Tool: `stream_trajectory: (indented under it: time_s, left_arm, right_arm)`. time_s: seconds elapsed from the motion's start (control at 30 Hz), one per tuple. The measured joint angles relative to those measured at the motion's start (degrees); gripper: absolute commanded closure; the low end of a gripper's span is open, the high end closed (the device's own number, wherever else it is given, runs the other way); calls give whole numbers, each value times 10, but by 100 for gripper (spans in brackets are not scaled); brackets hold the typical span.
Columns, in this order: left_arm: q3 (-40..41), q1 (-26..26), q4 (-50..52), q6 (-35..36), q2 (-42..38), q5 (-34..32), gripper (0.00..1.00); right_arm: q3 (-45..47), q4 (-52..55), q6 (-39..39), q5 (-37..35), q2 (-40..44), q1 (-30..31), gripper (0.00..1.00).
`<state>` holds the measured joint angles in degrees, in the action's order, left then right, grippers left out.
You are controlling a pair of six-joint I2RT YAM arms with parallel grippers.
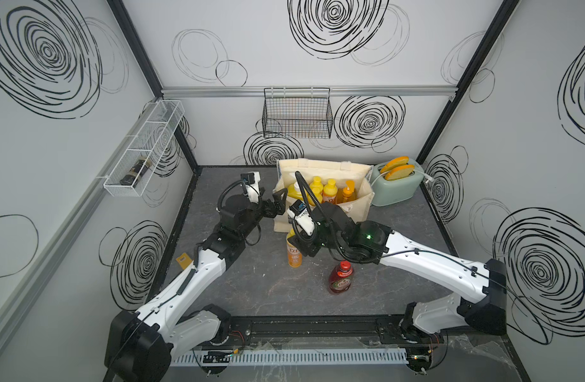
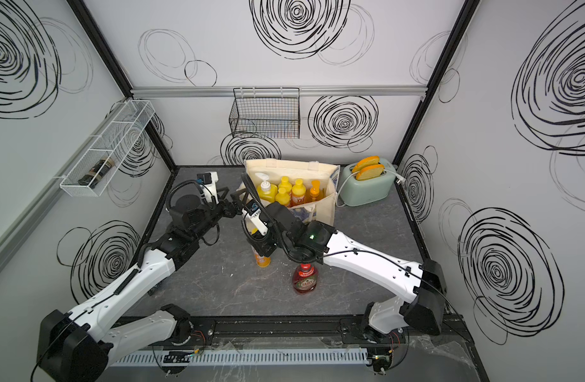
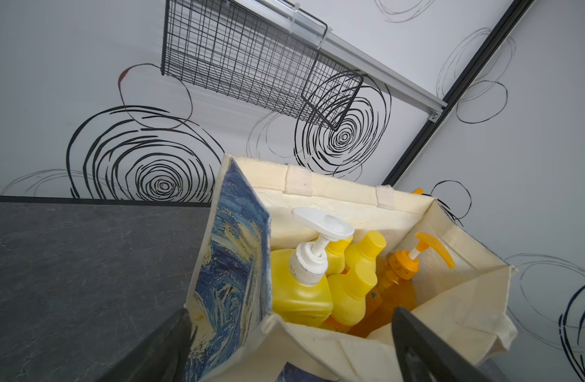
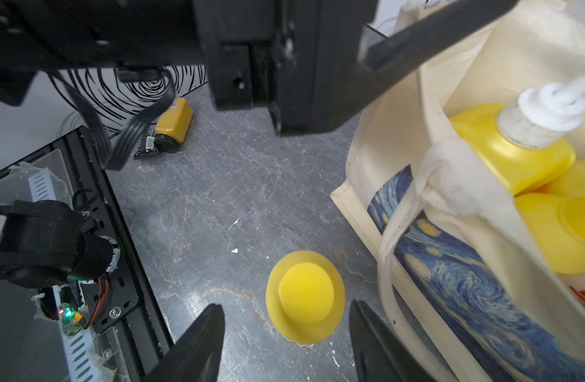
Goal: Pack dish soap into the shopping bag
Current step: Pick up the bottle of dish soap at the center of the board.
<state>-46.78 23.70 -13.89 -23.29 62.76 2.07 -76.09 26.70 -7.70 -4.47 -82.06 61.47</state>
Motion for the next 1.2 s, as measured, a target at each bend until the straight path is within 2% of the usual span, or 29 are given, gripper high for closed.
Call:
stream_trajectory:
  time_s: [0.3, 0.7, 0.97, 1.2]
  left_arm:
    - [-21, 14, 5, 12, 31, -23, 4]
    - [-38, 49, 10, 36, 68, -52, 4]
    - [-44, 54, 12, 47, 82, -72, 4]
    - [-44, 59, 31, 54, 97, -97, 4]
  right_arm:
    - [0, -7, 0, -9, -37, -9, 42]
    - [1, -14, 0, -12, -45, -9, 62]
    - [1, -20, 3, -13, -45, -12, 83]
    - [1, -2, 2, -17, -35, -12, 92]
